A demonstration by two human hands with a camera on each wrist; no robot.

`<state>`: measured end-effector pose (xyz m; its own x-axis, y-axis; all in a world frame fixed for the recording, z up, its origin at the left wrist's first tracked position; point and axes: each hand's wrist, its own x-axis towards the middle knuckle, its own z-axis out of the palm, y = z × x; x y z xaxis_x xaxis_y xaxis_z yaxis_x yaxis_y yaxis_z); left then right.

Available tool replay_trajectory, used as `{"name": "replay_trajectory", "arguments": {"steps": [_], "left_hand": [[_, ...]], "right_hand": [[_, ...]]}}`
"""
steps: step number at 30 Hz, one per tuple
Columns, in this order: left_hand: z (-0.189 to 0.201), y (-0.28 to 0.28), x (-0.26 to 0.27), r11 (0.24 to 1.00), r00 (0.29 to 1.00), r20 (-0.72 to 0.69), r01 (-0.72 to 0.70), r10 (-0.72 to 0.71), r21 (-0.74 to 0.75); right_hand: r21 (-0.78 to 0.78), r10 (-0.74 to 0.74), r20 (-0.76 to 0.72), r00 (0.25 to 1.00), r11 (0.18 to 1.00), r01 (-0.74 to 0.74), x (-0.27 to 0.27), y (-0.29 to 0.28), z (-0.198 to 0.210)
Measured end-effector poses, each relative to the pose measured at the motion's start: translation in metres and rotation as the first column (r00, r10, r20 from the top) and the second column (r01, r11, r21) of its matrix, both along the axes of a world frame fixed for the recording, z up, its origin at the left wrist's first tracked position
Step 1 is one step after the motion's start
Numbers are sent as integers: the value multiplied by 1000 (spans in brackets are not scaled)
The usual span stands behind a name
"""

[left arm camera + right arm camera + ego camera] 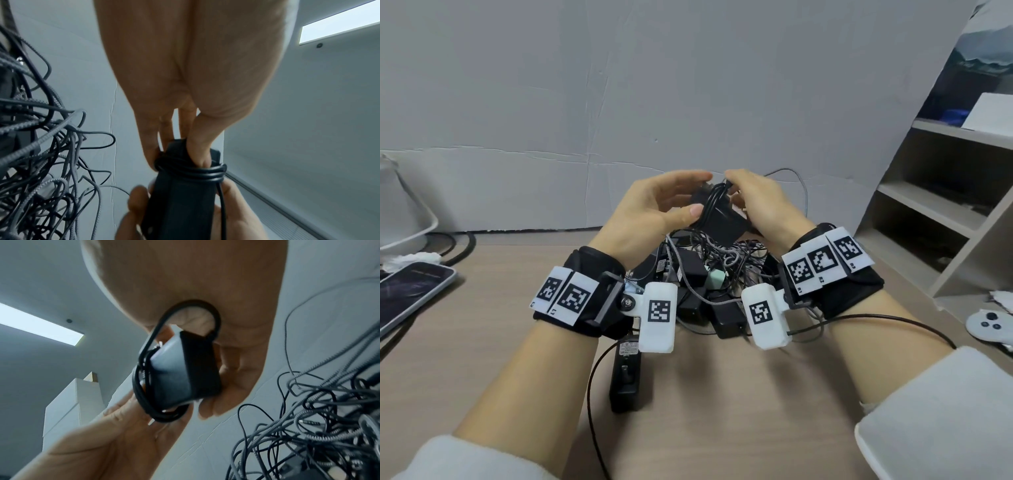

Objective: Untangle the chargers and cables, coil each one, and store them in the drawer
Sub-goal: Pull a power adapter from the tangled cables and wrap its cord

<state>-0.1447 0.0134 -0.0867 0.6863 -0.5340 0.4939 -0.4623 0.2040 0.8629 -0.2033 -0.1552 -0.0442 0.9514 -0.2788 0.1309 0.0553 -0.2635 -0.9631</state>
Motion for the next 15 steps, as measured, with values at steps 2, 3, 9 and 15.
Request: {"name": "replay_trajectory", "arguments": {"steps": [2,3,9,15], "left_hand": [[-2,-2,2,998,1000,1,28,-28,-59],[-3,-3,3,996,999,9,37,-37,-76],[-2,-17,-5,999,998,-63,8,-10,-36],[21,-50,-24,980,964,-225,168,-140,110]], "right_hand": [[145,134,-89,987,982,-120,-11,2,2],[158,200,-135,970,971,-178,-15,1,2],[71,71,-75,995,995,-66,-18,-8,-1],[63,9,53,999,998,-13,-40,-39,-7]]}}
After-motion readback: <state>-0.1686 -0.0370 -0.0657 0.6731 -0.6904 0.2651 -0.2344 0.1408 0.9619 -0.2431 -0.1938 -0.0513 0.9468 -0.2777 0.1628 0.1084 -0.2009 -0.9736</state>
